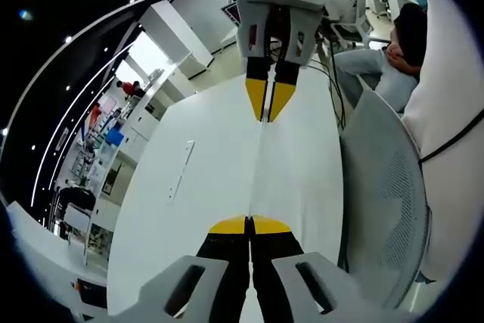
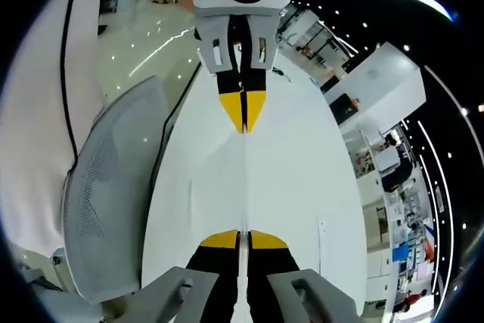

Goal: Arrange the food packaging bags into a neat stack by flattening each bag and aligning their edges.

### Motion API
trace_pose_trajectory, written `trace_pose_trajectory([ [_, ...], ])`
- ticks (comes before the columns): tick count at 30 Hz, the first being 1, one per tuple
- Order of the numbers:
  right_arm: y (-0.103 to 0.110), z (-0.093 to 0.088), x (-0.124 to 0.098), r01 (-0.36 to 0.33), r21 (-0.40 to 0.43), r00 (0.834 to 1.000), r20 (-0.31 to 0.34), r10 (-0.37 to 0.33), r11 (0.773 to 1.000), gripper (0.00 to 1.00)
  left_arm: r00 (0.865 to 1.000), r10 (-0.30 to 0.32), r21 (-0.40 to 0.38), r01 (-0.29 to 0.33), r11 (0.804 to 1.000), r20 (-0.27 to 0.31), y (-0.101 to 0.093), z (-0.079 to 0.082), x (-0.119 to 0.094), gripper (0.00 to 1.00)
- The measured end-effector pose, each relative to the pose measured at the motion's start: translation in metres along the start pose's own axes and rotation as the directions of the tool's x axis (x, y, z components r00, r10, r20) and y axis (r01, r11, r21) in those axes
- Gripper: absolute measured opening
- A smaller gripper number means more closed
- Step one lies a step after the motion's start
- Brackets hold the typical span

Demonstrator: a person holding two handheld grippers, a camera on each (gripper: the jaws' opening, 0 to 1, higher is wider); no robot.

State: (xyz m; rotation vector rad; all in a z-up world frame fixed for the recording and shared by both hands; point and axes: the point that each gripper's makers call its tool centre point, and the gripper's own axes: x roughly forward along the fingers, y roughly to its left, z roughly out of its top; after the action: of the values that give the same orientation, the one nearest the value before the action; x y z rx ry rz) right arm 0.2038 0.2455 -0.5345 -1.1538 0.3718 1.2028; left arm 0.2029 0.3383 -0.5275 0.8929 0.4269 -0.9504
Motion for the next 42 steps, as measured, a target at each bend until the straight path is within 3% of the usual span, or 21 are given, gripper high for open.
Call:
trace_pose_trajectory([
  [42,0.0,-0.01,-0.004,0.008,0.024,1.0,-0.013,-0.008,1.0,0.0,1.0,0.012,-0.012,-0.012,1.0,-0.002,0.004,-0.005,-0.001,0.0],
])
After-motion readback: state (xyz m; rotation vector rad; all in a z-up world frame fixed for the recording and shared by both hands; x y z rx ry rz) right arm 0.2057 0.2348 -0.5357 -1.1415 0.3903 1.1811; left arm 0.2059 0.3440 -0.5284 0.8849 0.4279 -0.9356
